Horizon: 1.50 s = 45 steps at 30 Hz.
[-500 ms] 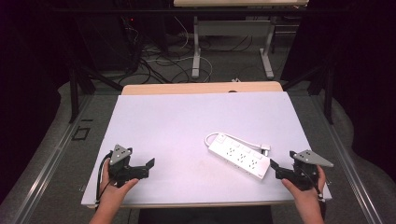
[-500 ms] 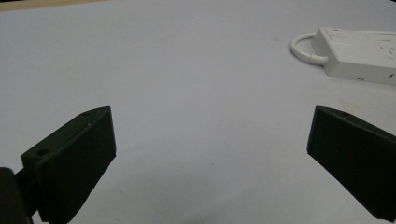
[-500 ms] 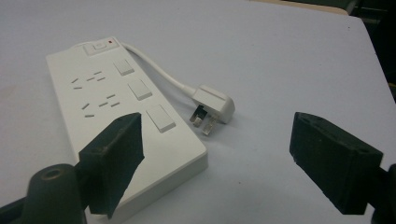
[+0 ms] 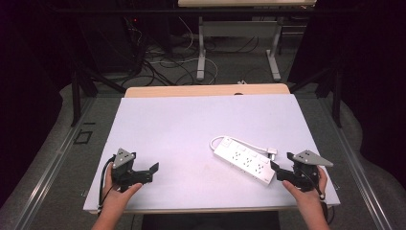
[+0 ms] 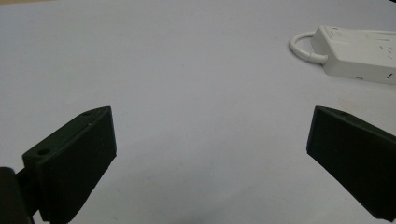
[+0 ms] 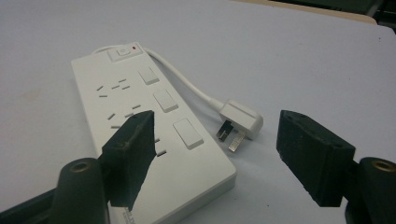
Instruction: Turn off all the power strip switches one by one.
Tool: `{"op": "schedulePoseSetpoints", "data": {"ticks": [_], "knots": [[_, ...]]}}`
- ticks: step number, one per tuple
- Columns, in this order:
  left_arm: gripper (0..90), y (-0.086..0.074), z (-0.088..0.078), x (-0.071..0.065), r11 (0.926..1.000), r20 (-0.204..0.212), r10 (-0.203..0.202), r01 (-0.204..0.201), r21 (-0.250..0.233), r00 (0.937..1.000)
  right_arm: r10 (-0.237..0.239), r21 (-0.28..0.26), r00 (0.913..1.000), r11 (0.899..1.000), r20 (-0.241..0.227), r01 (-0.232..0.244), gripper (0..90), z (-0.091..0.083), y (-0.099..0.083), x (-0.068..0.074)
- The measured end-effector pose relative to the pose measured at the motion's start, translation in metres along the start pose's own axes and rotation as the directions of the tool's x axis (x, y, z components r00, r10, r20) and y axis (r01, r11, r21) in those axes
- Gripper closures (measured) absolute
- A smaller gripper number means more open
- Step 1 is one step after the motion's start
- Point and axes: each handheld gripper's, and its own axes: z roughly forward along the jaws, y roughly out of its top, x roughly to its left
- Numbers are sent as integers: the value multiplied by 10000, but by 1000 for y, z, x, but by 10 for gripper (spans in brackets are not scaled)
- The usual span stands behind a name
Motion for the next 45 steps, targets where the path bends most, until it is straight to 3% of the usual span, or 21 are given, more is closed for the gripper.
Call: {"op": "schedulePoseSetpoints", "data": {"ticks": [2, 8, 18, 27, 34, 36, 45], "knots": [[13, 0, 0, 0, 10000, -27, -51, 51, -49, 10000, 15, 96, 9998, 10000, -201, -13, 275, 0, -2, 0], [13, 0, 0, 2, 9999, 47, -104, 104, -106, 9999, 90, 70, 9998, 9999, -176, -89, 270, -1, -3, -2], [9, -1, -4, 6, 9997, -51, -217, 217, -116, 9998, -376, 286, 9992, 9989, -110, 379, 292, 2, 5, -2], [6, 1, -14, 16, 9969, -20, -727, 726, -290, 9974, -825, 690, 9947, 9938, -607, 866, 351, 9, 17, 7], [7, 1, -17, 20, 9947, -2, -971, 970, -339, 9953, -662, 946, 9932, 9927, -953, 753, 362, 16, 24, 14], [8, 1, -18, 22, 9933, -122, -1096, 1090, -381, 9939, -506, 1086, 9927, 9921, -1092, 625, 369, 20, 29, 17], [7, 0, -19, 26, 9932, -627, -1142, 1126, -295, 9915, -971, 1182, 9829, 9862, -1565, 1163, 442, 38, 46, 31]]}}
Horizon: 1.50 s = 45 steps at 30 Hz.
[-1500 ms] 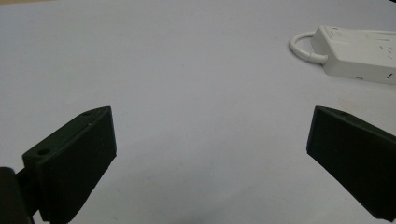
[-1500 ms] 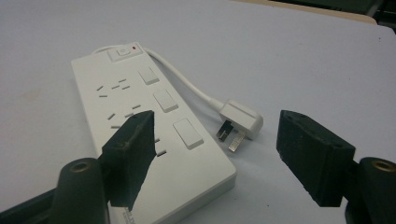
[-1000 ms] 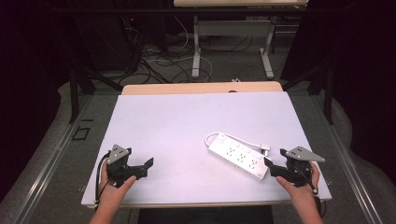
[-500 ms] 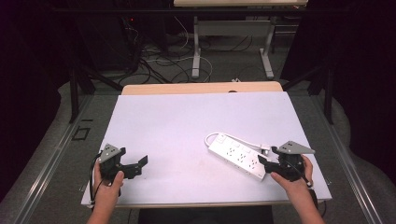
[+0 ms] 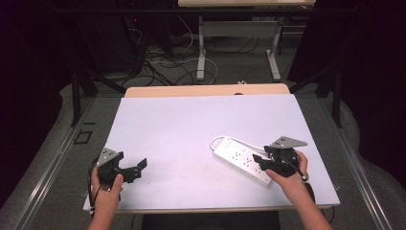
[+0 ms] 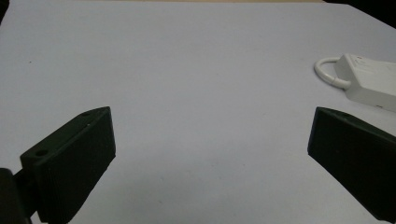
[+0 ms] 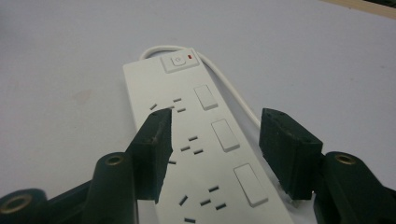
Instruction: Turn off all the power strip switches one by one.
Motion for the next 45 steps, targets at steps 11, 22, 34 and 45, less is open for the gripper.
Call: {"op": "schedulePoseSetpoints", "data": {"ticks": [11, 22, 34, 45], "knots": [[7, -1, 2, 3, 9997, -428, 17, -6, 252, 9991, -422, 439, 9988, 9981, -243, 432, 538, 22, 22, 8], [7, -2, 4, 3, 9979, -696, 186, -143, 629, 9974, -713, 908, 9969, 9931, -321, 740, 704, 40, 40, 10], [8, -4, 7, 2, 9975, -759, 162, -109, 699, 9970, -724, 1351, 9949, 9875, -699, 813, 884, 59, 56, 14], [8, -4, 8, 2, 9977, -739, 180, -131, 658, 9971, -700, 1856, 9923, 9787, -1019, 881, 900, 75, 59, 11]]}}
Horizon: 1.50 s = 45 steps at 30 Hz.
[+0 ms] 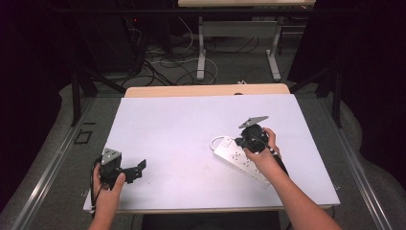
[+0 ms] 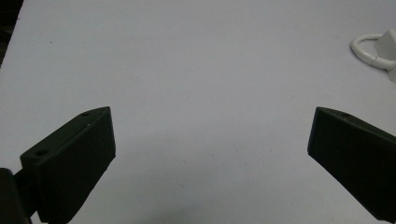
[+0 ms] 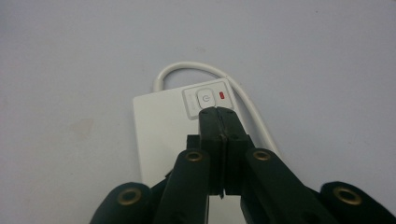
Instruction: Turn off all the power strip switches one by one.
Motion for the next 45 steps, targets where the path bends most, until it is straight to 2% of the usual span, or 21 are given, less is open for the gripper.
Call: {"op": "schedulePoseSetpoints", "data": {"ticks": [6, 8, 11, 13, 14, 15, 16, 21, 23, 25, 26, 28, 33, 34, 35, 37, 39, 41, 42, 43, 45], "knots": [[7, 0, 0, 0, 10000, 24, 3, -3, 4, 10000, 301, 184, 9995, 9994, -27, -301, 900, 9, 1, -5], [7, 0, 0, 0, 10000, 22, 3, -3, 0, 10000, 471, 391, 9989, 9981, -3, -471, 900, 14, 2, -5], [8, 0, 0, 0, 10000, 35, 6, -6, 3, 10000, 455, 526, 9990, 9976, -52, -452, 900, 18, 2, -6], [8, 0, 0, 0, 10000, 39, 8, -8, 8, 10000, 481, 364, 9988, 9982, 16, -481, 900, 23, 2, -6], [8, 0, 0, 0, 10000, 43, 4, -4, 10, 10000, 429, 814, 9990, 9957, 97, -435, 900, 22, 3, -6], [8, 0, 0, -1, 10000, 54, 5, -5, 15, 10000, 568, 675, 9983, 9961, 97, -573, 900, 25, 3, -6], [8, 0, 0, -1, 10000, 54, 5, -5, 15, 10000, 626, 784, 9980, 9949, 59, -629, 900, 26, 3, -6], [8, 0, 0, 0, 10000, 62, 19, -19, 3, 10000, 480, 975, 9986, 9940, 207, -498, 900, 31, 3, -5], [8, 0, 0, 0, 10000, 51, 15, -15, 24, 10000, 425, 841, 9990, 9955, 107, -432, 900, 32, 2, -6], [8, 0, 0, 0, 10000, 59, 18, -18, 12, 10000, 479, 951, 9988, 9943, 84, -485, 900, 34, 4, -4], [8, 0, 0, 0, 10000, 59, 18, -18, 12, 10000, 685, 1042, 9975, 9921, 177, -700, 900, 35, 5, -2], [8, 0, 0, 0, 10000, 64, 12, -13, 13, 10000, 476, 891, 9988, 9948, 107, -483, 900, 37, 7, -2], [8, 0, 1, 0, 10000, 100, 34, -35, 89, 9999, 472, 905, 9989, 9948, 42, -473, 900, 42, 13, 2], [8, 0, 1, 0, 10000, 98, 41, -42, 87, 9999, 631, 1001, 9979, 9929, 158, -644, 900, 46, 15, 5], [8, 0, 0, 0, 10000, 107, 46, -47, 69, 9999, 461, 990, 9988, 9939, 165, -476, 900, 47, 16, 4], [8, 0, 1, 0, 10000, 95, 29, -29, 24, 10000, 569, 1060, 9983, 9927, 143, -581, 900, 50, 18, 5], [8, 0, 0, 1, 10000, 81, 36, -37, 41, 10000, 489, 981, 9988, 9939, 87, -496, 900, 52, 19, 4], [8, 0, 0, 1, 10000, 92, 22, -23, 65, 10000, 631, 1115, 9978, 9916, 194, -648, 900, 54, 21, 6], [8, 0, 0, 1, 10000, 91, 17, -18, 64, 10000, 626, 777, 9980, 9950, 68, -629, 900, 57, 20, 6], [8, 0, 0, 1, 10000, 96, 16, -17, 59, 10000, 578, 1108, 9983, 9921, 109, -586, 900, 56, 22, 6], [8, 0, 0, 1, 10000, 98, 55, -55, 72, 9999, 593, 1118, 9981, 9919, 181, -610, 900, 58, 23, 6]]}}
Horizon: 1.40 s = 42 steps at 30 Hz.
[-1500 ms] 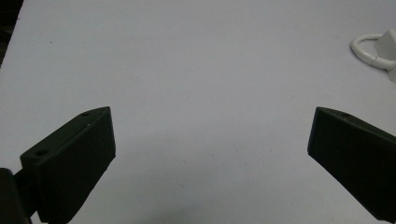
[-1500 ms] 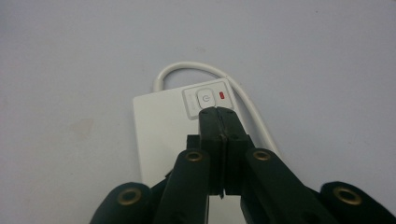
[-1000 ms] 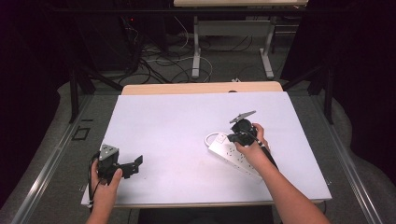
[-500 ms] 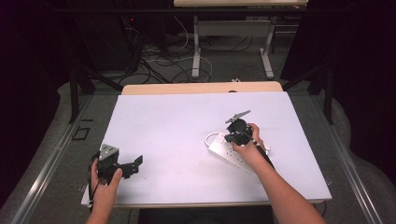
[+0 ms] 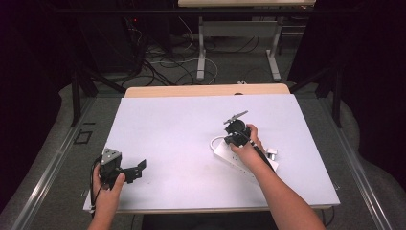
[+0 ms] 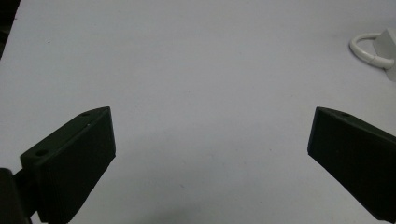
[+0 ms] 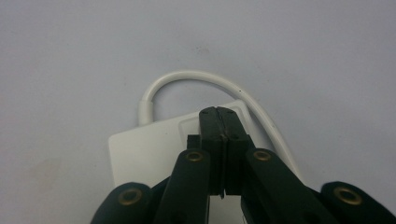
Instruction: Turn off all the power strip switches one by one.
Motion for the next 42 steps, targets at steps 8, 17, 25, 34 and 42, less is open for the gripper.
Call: {"op": "schedulePoseSetpoints", "data": {"ticks": [8, 17, 25, 34, 42], "knots": [[8, 0, 1, -1, 10000, 31, -21, 21, -36, 10000, 418, 45, 9990, 9991, -139, -417, 900, 3, 0, -2], [8, 0, 0, -1, 10000, 41, -15, 15, -27, 10000, 683, 42, 9976, 9977, -134, -682, 900, 5, -1, -2], [8, 0, 0, -2, 10000, 36, -7, 7, -18, 10000, 652, 44, 9979, 9979, -8, -652, 900, 5, -1, 0], [8, 0, 1, -1, 10000, 34, 60, -60, 38, 10000, 434, -42, 9991, 9990, -26, -434, 900, 4, -1, 0], [8, 0, 2, -1, 10000, 63, 66, -66, 17, 10000, 455, 4, 9989, 9990, -94, -455, 900, 4, 0, -1]]}}
